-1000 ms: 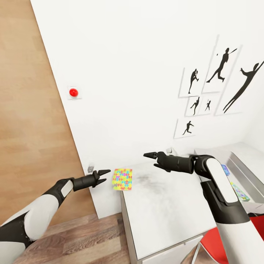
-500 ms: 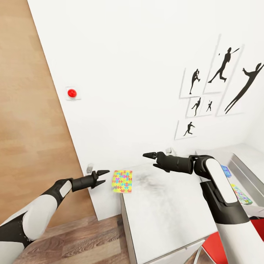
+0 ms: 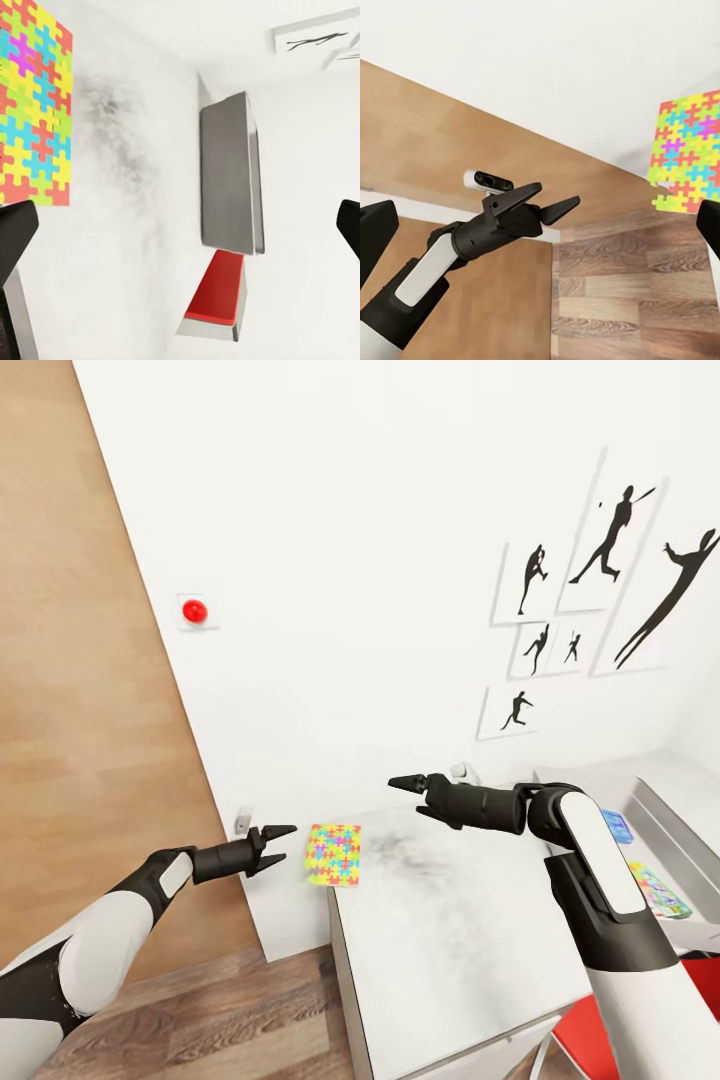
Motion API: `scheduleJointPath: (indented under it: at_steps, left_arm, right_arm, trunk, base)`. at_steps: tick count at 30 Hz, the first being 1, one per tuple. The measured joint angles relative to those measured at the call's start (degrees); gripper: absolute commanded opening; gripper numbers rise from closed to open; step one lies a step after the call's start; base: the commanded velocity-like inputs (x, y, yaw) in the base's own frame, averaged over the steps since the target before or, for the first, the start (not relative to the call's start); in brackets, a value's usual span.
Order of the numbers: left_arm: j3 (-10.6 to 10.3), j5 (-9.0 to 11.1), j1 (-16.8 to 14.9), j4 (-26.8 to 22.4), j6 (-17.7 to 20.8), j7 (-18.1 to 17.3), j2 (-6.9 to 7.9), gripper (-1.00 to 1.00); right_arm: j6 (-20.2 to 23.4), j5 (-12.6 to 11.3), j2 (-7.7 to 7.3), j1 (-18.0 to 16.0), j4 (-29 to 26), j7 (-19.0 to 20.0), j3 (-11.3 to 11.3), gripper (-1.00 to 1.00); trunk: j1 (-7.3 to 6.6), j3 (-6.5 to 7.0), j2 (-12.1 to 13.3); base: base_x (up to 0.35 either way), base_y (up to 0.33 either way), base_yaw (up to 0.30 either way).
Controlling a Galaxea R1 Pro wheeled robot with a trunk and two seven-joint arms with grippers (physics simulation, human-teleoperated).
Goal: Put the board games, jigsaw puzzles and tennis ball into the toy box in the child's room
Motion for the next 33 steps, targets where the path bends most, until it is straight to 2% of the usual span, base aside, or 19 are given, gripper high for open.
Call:
scheduleJointPath:
  at_steps: [10, 13, 18, 21, 23, 26, 31, 33]
  left_arm:
    - [0.0, 0.1, 0.0, 0.0, -0.1, 0.1, -0.05, 1.00]
    - [0.8, 0.1, 0.0, 0.0, -0.1, 0.0, 0.18, 1.00]
    - [1.8, 0.1, 0.0, 0.0, 0.0, -0.3, 1.41, 1.00]
    - [2.0, 0.2, 0.0, 0.0, 0.1, -0.6, 3.25, 1.00]
    - [2.2, 0.2, 0.0, 0.1, 0.2, -0.6, 4.48, 1.00]
    - [3.0, 0.2, 0.0, 0.1, 1.2, -0.3, 5.07, 1.00]
    - [3.7, 0.1, 0.0, 0.1, 2.3, 0.8, 4.55, 1.00]
    - [3.8, 0.1, 0.0, 0.1, 2.3, 1.4, 4.43, 1.00]
  right_arm:
    - [0.0, 0.3, 0.03, 0.0, 0.0, 0.2, 0.0, 1.00]
    - [0.0, 0.2, 0.04, 0.0, -0.1, 0.4, 0.0, 1.00]
    - [0.0, 0.0, 0.05, 0.0, -0.1, 0.5, 0.0, 1.00]
    - [0.0, -0.1, 0.03, 0.0, -0.1, 0.8, -0.2, 1.00]
    - [0.0, -0.1, -0.02, 0.0, -0.2, 2.1, -0.2, 1.00]
    - [0.0, -0.2, -0.05, 0.0, -0.2, 5.0, -0.1, 1.00]
    - [0.0, -0.2, -0.06, 0.0, -0.2, 10.5, 0.0, 1.00]
    - [0.0, -0.1, -0.08, 0.0, -0.2, 11.5, 0.0, 1.00]
  trunk:
    - [2.20, -1.81, -4.0]
    - [2.86, -2.35, -5.2]
    - [3.96, -3.25, -7.2]
    - [4.62, -3.79, -8.5]
    - [5.06, -4.15, -9.3]
    - [5.72, -4.69, -10.5]
    - [6.82, -5.59, -12.5]
    - [7.26, -5.95, -13.3]
  base:
    - [0.000, 0.000, 0.000]
    - [0.000, 0.000, 0.000]
    - [0.000, 0.000, 0.000]
    - [0.000, 0.000, 0.000]
    - [0.000, 0.000, 0.000]
    - [0.000, 0.000, 0.000]
    - [0.000, 0.000, 0.000]
    - [0.000, 0.000, 0.000]
